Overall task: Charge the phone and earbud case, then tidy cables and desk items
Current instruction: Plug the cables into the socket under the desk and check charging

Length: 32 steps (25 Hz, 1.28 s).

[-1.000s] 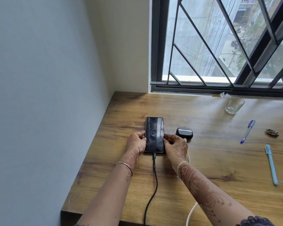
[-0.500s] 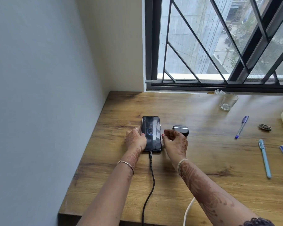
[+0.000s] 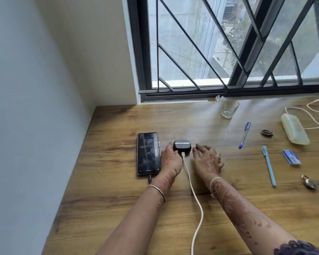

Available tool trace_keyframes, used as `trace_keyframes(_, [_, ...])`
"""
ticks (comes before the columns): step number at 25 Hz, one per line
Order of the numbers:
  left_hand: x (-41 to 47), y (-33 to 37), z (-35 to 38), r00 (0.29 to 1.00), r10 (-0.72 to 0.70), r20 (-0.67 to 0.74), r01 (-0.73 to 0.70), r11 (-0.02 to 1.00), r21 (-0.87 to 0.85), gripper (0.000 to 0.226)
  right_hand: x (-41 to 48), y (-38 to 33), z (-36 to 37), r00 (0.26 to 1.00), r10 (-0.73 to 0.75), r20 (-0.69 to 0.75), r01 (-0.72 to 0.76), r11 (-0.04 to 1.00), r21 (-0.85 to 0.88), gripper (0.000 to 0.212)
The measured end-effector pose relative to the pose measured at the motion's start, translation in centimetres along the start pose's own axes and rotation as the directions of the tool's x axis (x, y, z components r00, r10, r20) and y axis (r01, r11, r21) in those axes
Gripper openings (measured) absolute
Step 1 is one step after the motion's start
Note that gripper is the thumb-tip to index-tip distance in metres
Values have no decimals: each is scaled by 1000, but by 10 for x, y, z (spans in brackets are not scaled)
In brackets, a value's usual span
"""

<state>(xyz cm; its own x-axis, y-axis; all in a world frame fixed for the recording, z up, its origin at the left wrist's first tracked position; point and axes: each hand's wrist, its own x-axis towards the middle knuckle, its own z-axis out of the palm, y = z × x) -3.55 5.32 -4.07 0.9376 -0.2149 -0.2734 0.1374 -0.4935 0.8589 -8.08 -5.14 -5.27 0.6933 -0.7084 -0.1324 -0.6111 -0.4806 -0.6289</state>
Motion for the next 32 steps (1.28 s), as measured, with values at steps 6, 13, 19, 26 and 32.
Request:
trace_keyframes(6, [3, -3, 15, 996, -32, -78, 24, 994, -108, 44, 9, 4, 3, 988, -148, 47, 147, 989, 34, 33])
trace_keyframes(13, [-9, -14, 26, 962, 53, -267, -157, 909, -387, 39, 9, 14, 6, 963, -270, -12, 266, 937, 227, 33])
trace_keyframes(19, [-10, -13, 31, 923, 103, -371, -276, 848, -452, 35, 6, 16, 1, 943, -327, -62, 328, 878, 349, 33])
trace_keyframes(26, [-11, -15, 34, 909, 107, -403, -304, 832, -464, 35, 9, 20, 3, 935, -350, -50, 342, 859, 381, 35])
trace_keyframes(32, [-8, -15, 34, 908, 126, -400, -318, 828, -461, 37, 9, 20, 2, 938, -338, -73, 336, 840, 426, 34])
